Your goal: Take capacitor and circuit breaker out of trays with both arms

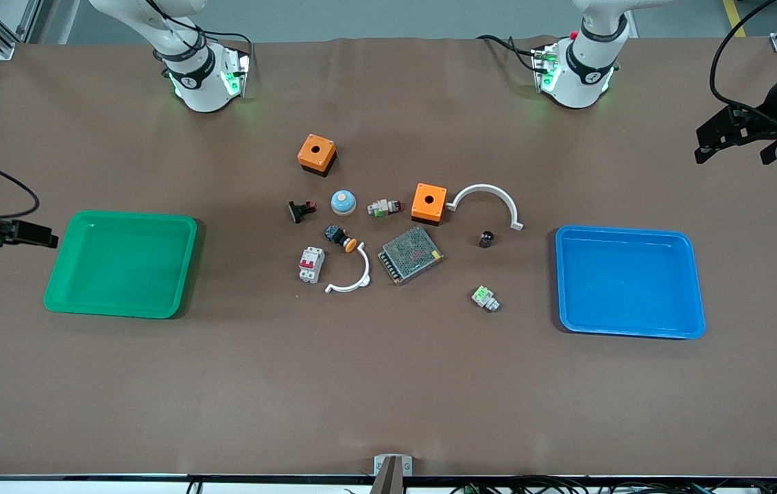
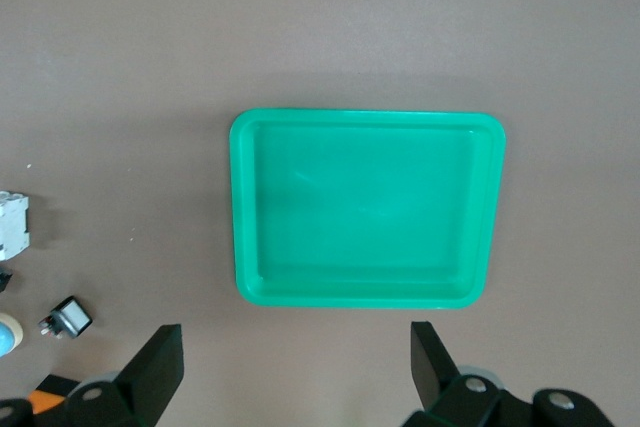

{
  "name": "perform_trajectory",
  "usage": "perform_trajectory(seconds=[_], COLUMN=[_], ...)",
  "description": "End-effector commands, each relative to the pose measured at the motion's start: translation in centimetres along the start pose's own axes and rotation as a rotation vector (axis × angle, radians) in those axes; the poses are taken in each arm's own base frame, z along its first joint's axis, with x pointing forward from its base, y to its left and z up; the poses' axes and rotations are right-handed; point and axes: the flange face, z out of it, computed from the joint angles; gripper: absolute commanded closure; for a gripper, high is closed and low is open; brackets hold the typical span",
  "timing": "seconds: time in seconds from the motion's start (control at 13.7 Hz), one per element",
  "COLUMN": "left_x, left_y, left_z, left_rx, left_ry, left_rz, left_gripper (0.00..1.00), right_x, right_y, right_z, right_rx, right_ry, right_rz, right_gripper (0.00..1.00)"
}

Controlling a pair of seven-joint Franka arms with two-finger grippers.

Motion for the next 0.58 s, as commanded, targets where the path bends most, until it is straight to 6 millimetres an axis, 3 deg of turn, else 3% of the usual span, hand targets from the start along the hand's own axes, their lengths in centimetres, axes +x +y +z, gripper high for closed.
perform_trajectory(seconds=[0.0,0.51], left_x=[-0.9,-0.7], left_y=[-0.1,-0.1], left_z=[-0.4,-0.6], left_rx=[0.015,0.015], left_ry=[0.009,0.012], left_rz=[-0.017,-0.014], left_gripper=[0.00,0.00], right_x=[-4.1,-8.0], right_y=[0.1,0.2], right_z=[-1.6,-4.9], right_rx=[0.011,0.018], right_ry=[0.021,0.077], right_rz=[-0.009,-0.009], right_gripper=[0.00,0.00])
